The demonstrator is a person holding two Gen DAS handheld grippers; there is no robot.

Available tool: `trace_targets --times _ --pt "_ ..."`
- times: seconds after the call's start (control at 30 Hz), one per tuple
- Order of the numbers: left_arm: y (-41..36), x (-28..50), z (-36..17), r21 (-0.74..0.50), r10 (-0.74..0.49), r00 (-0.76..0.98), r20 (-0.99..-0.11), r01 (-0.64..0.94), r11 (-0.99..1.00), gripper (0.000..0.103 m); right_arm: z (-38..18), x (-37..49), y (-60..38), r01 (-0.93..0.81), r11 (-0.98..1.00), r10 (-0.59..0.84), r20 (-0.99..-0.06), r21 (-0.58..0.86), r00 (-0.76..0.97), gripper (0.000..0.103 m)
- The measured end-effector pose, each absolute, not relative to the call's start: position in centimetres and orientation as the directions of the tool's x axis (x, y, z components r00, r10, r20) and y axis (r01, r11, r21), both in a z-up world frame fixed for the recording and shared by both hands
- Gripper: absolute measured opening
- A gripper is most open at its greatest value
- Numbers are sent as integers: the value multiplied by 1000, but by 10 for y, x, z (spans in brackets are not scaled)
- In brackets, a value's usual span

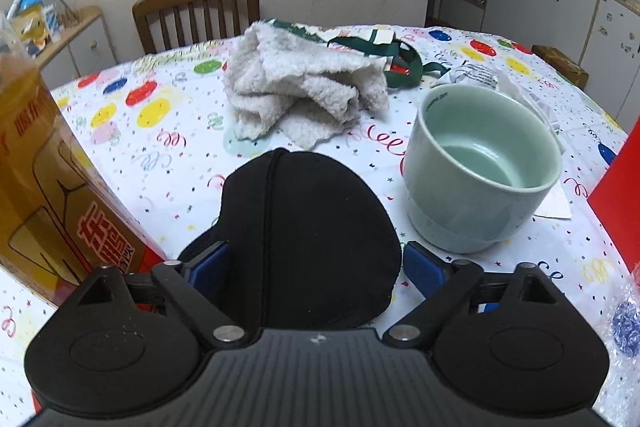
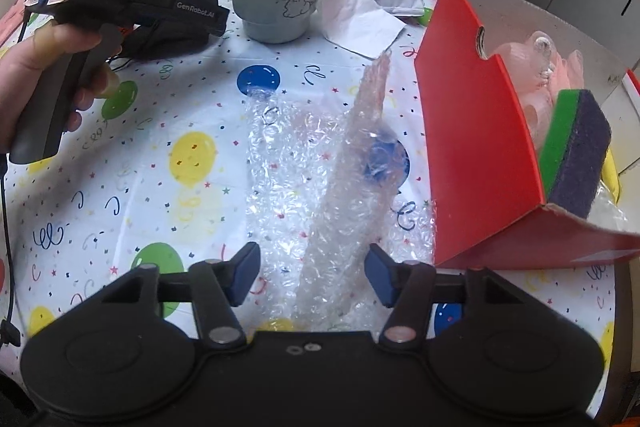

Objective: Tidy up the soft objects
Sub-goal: 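Grasp the bubble wrap with the right gripper while the left grasps the black fabric item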

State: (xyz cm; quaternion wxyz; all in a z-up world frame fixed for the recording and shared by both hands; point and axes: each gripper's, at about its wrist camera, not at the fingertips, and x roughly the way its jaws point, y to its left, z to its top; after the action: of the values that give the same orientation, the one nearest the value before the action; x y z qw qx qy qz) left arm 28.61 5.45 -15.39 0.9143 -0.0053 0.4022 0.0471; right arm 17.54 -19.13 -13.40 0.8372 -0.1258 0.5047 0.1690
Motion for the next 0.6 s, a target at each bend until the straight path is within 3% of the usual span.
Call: trace_targets --times 0.1,0.3,0.47,0.6 --pt "58 288 -155 10 79 664 -744 -106 994 85 -136 178 -194 -397 917 151 -892 -34 425 46" --pt "59 288 -154 11 85 658 -748 -116 993 63 -140 180 -195 -386 922 141 -900 -32 412 31" --pt "60 288 -151 32 109 653 -750 -130 991 37 -139 180 -196 -383 923 146 -900 -25 410 21" --pt "62 283 -147 41 122 661 -741 -137 990 30 -135 179 -199 -374 927 153 -894 -18 422 16"
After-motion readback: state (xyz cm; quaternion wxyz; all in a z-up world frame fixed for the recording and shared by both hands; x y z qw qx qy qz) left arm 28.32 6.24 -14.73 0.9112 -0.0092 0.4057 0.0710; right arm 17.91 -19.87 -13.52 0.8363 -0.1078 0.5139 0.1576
